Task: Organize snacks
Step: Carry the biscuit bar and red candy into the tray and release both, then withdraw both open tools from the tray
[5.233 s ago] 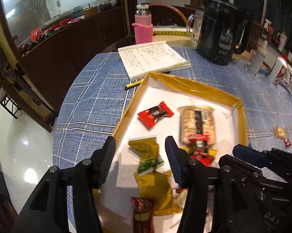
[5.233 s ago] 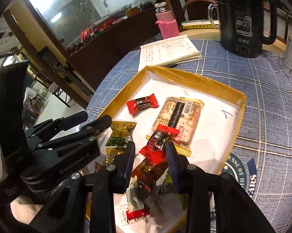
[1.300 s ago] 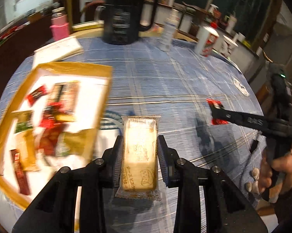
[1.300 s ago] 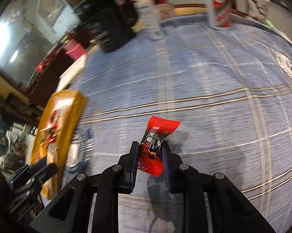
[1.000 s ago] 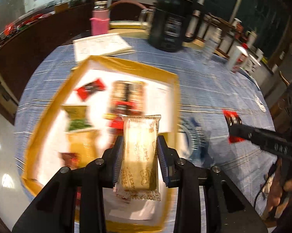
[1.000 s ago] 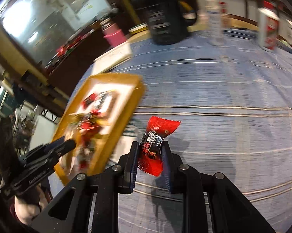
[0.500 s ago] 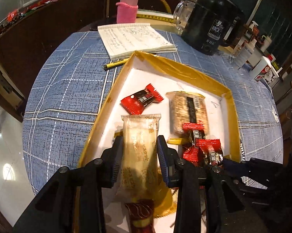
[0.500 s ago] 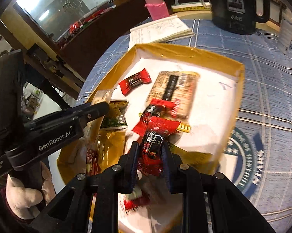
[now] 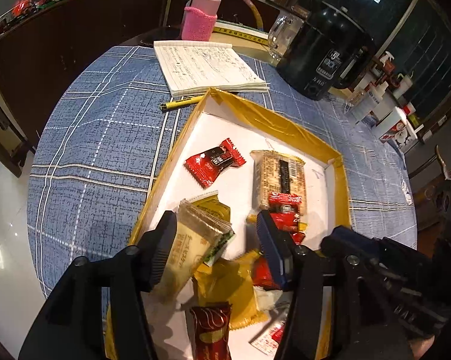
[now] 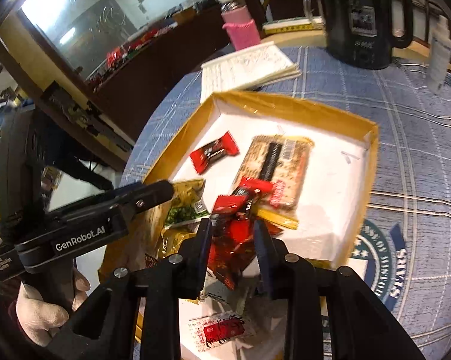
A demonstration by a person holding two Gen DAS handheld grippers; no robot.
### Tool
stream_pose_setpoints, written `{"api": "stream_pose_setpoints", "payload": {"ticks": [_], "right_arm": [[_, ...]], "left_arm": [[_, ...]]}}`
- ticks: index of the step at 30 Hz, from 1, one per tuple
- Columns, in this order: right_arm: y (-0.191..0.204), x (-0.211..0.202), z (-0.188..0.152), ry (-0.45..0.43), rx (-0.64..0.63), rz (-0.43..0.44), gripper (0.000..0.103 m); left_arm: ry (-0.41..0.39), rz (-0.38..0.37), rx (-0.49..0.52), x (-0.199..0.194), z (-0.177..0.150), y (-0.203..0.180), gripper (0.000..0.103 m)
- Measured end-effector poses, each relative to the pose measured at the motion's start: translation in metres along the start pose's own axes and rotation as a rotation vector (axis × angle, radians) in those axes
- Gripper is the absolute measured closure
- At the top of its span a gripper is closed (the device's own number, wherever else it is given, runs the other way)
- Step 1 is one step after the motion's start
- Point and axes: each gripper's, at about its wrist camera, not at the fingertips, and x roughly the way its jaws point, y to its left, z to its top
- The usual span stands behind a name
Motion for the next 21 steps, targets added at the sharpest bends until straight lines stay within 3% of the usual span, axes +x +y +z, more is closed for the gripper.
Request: {"api": "stream_pose_setpoints", "payload": {"ticks": [5,9,14,21], "right_arm": [[-0.026,-0.026,-0.007,-0.047,0.075,-0.006,0.067],[-0.046,-0.042,-0.021,-0.055,0.107,-0.007,0.067],[-0.073,-0.062,-0.046,-0.054,0.125,-0.013,0.067],[-0.122,-0.102,-0.079,-0.063,0.135,-0.046,0.067]], "left_arm": [[-0.023,-0.018,-0.011,-0.017,-0.008,-0.015,0.047],[-0.036,-0.005,0.037,-0.026,-0.018,-0.042,0.047],[-0.036,0.008,0.106,-0.03,-0.039,-0.092,0.044],[-0.033,0.083,0.235,-0.024,-0.074,-0.18,0.043]]}}
